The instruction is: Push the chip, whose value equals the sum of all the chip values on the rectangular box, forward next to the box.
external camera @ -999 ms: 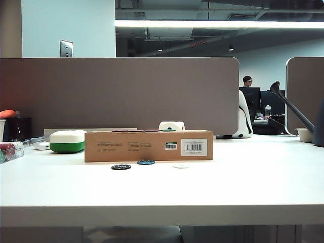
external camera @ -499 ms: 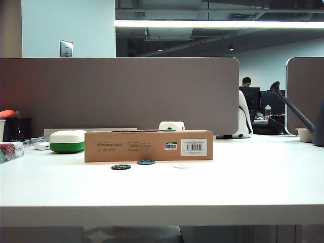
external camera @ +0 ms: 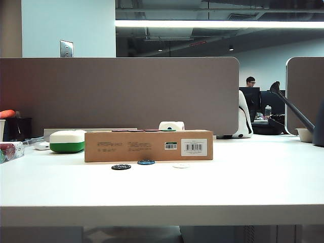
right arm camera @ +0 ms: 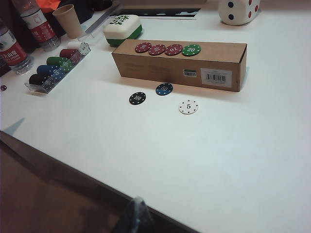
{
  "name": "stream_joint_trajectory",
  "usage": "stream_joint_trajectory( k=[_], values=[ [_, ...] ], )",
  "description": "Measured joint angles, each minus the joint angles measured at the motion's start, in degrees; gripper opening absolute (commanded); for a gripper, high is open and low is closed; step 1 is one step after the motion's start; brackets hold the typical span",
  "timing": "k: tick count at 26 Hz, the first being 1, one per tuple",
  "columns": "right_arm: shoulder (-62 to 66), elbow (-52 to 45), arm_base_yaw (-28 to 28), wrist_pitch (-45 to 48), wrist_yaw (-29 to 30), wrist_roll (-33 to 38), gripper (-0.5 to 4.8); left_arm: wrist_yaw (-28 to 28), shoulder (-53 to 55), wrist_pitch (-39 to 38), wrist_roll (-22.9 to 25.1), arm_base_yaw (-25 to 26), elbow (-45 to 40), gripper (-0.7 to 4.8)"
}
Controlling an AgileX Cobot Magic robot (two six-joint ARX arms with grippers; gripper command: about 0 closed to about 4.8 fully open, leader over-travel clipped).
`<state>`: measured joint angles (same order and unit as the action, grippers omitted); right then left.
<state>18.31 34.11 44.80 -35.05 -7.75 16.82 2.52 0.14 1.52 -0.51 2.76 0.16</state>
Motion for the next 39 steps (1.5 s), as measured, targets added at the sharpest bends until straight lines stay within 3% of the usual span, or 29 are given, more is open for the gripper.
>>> stream_joint_trajectory(
  k=[12,21,39],
  values=[
    [0.00,0.00,0.00,0.00,0.00,0.00,-0.04,-0.44,0.00,0.02,0.00,0.02,0.02,-0.05],
    [0.00,0.00,0.00,0.00,0.00,0.00,-0.04,-4.70,0.00,0.44,-0.42,0.02,0.02,-0.05],
    [0.00,0.00,0.00,0.00,0.00,0.00,-0.04,-1.62,0.00,0.35,-0.22,0.04,0.02,-0.05]
  ],
)
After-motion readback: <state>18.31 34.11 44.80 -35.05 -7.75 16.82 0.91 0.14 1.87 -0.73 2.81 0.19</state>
